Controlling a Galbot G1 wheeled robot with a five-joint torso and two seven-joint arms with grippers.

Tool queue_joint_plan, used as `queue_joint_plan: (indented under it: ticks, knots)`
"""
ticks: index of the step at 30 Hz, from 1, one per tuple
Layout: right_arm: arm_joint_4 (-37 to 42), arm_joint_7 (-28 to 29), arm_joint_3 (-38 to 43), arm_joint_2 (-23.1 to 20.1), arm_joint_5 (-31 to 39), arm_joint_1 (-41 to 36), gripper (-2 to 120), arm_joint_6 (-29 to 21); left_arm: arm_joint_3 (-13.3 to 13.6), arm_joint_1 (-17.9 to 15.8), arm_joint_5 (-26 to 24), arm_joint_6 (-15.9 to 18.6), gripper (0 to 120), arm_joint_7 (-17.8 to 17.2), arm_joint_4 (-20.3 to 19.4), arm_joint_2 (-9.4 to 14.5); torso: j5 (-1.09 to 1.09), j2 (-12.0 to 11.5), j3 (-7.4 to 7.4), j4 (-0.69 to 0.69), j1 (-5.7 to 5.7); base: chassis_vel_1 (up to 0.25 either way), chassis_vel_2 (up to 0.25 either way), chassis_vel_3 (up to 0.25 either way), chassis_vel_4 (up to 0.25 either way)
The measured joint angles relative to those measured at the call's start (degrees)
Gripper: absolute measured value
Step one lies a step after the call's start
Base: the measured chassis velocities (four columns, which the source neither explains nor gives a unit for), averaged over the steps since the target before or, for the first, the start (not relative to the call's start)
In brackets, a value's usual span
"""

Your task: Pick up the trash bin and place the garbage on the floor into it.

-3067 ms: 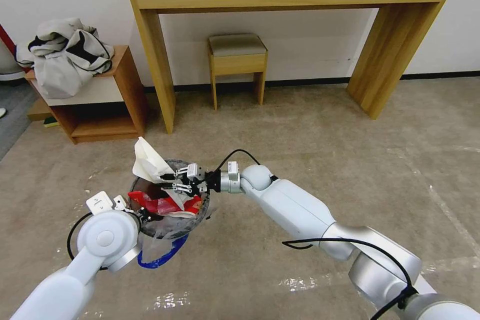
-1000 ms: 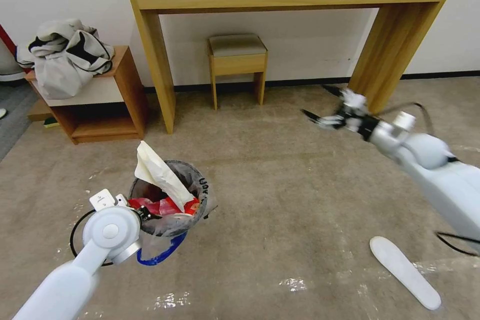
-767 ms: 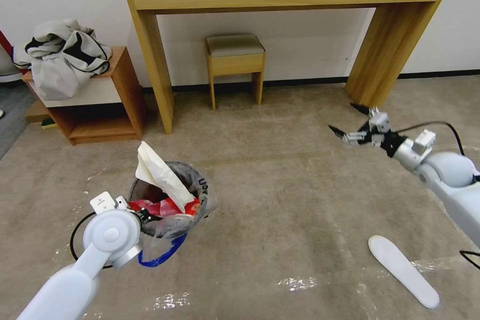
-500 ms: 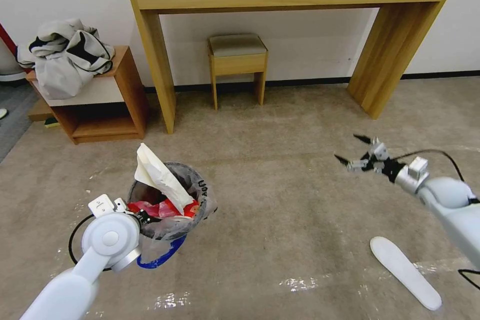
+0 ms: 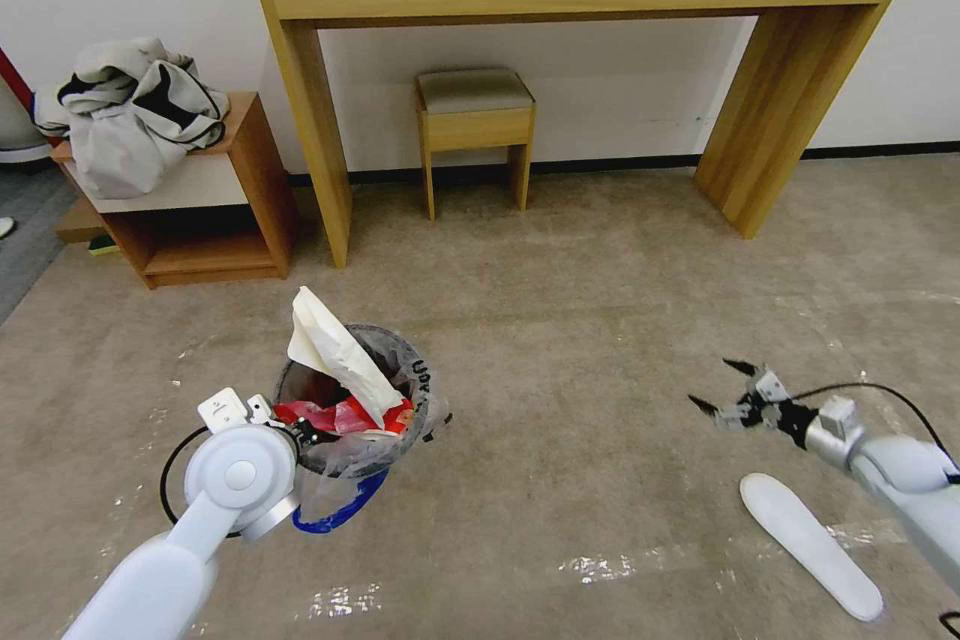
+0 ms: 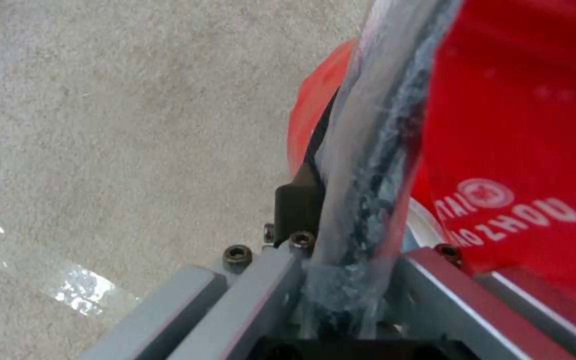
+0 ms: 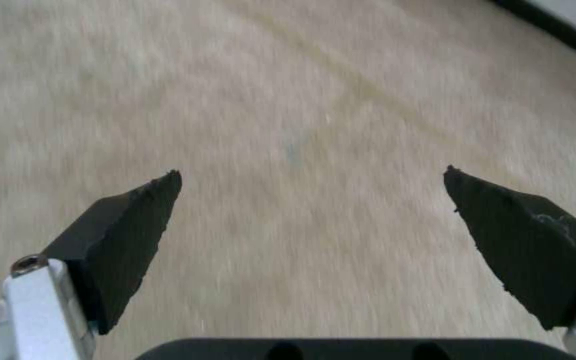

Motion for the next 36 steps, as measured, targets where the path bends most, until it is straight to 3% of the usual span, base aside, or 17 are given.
queue_joint_plan:
  ticks: [6,8,14,18,22,23,30,36]
  knots:
    - [-5.0,-5.3,1.2,-3.4,-0.6,-1.3,100,2.4,0.0,0.1,0.1,0.1,0,0.1,0.1,0.4,0.0,0.0,0.0,0.02,0.0,0.0,0.0,0.0,0.0]
    - [-8.9,-10.8,1.0,-5.0,1.5,-0.9,100,4.6,0.0,0.0,0.0,0.2,0,0.1,0.1,0.8,-0.01,0.0,0.0,0.01,0.0,0.0,0.0,0.0,0.0]
    - [-15.6,-19.1,0.4,-7.1,3.9,0.8,100,7.8,0.0,0.2,0.4,0.3,0,0.2,0.2,0.2,-0.01,0.0,0.0,0.01,0.0,0.0,0.0,0.0,0.0]
    - [-17.0,-20.7,0.3,-7.2,3.9,1.4,100,8.5,0.1,0.3,0.6,0.3,0,0.2,0.2,0.0,-0.02,0.0,0.0,0.01,0.0,0.0,0.0,0.0,0.0]
    - [-21.0,-27.3,-0.3,-8.5,6.5,2.7,100,11.4,0.1,0.5,0.8,0.3,0,0.2,0.2,-0.3,0.03,0.0,0.0,0.02,0.01,0.0,0.0,0.0,0.0]
    - [-20.0,-28.8,1.0,-9.7,7.5,1.2,100,11.4,0.0,0.6,0.8,0.3,0,0.2,0.2,-0.1,-0.05,0.0,0.0,0.01,0.01,0.0,0.0,0.0,0.0]
    - [-19.2,-29.4,3.9,-10.3,5.7,-1.3,100,11.2,-0.1,0.4,0.7,0.3,0,0.3,0.2,0.3,-0.02,0.0,0.0,0.01,0.01,0.0,0.0,0.0,0.0]
    - [-21.5,-29.0,4.6,-8.3,4.5,-1.9,100,10.3,0.0,0.5,0.7,0.4,0,0.3,0.3,0.2,-0.01,0.0,0.0,0.01,0.01,0.0,0.0,0.0,0.0]
